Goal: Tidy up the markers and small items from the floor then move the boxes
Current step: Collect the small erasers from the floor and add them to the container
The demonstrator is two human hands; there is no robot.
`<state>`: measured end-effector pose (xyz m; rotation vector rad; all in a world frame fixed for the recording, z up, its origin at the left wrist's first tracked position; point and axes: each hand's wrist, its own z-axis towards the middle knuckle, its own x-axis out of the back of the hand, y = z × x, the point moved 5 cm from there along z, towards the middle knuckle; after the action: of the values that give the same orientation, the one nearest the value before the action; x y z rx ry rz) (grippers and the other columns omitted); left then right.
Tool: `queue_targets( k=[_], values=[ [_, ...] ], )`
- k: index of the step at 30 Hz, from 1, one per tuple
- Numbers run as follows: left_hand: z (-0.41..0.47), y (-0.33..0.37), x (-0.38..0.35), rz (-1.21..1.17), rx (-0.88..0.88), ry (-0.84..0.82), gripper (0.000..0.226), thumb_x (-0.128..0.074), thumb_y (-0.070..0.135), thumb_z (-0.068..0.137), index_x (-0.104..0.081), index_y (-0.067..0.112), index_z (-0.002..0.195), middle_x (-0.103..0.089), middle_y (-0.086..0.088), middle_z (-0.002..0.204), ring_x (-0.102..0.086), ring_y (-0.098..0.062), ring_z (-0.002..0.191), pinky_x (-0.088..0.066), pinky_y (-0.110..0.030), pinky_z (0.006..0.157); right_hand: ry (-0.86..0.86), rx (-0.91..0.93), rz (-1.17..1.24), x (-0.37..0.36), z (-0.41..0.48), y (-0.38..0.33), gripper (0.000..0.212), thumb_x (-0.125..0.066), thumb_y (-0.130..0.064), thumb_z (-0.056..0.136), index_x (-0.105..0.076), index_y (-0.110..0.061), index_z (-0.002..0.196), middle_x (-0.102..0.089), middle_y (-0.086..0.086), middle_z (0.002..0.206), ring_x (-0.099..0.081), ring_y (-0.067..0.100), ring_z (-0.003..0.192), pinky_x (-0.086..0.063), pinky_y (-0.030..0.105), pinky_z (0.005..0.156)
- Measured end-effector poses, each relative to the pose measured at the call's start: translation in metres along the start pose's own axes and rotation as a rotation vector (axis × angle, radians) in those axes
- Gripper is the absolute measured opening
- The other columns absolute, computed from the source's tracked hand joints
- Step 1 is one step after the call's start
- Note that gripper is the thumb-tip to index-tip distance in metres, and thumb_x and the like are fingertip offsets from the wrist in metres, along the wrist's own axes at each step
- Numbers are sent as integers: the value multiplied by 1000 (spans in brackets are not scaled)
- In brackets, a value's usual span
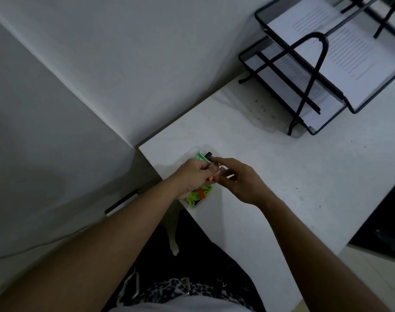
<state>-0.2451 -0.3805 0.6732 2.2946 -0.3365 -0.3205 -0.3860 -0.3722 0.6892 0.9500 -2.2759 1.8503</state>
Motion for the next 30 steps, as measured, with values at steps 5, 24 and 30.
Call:
queue_targets(
  k=[5,24,30],
  values=[
    [0,2,-7,23,-44,45,35,-68,20,86,-62,10,120,-69,-5,111,-66,-14,101,-55,-25,86,-15,-74,0,6,6,12,33,-70,-20,86,-62,-30,117,-66,-6,109,-68,12,86,-50,15,68],
    [-18,-7,6,723,-350,257,35,-62,9,87,-62,10,122,-64,-12,110,-62,-24,98,-53,-36,84,-217,67,-443,6,27,7,35,-59,-14,92,-59,-17,127,-67,3,108,-60,18,87,-52,36,81],
    [-14,-12,3,903,-364,233,48,-62,12,86,-53,14,133,-55,-11,122,-46,-27,115,-46,-39,92,-128,52,-455,7,28,10,26,-52,-7,93,-64,-13,115,-65,5,105,-53,12,84,-47,26,78]
  ],
)
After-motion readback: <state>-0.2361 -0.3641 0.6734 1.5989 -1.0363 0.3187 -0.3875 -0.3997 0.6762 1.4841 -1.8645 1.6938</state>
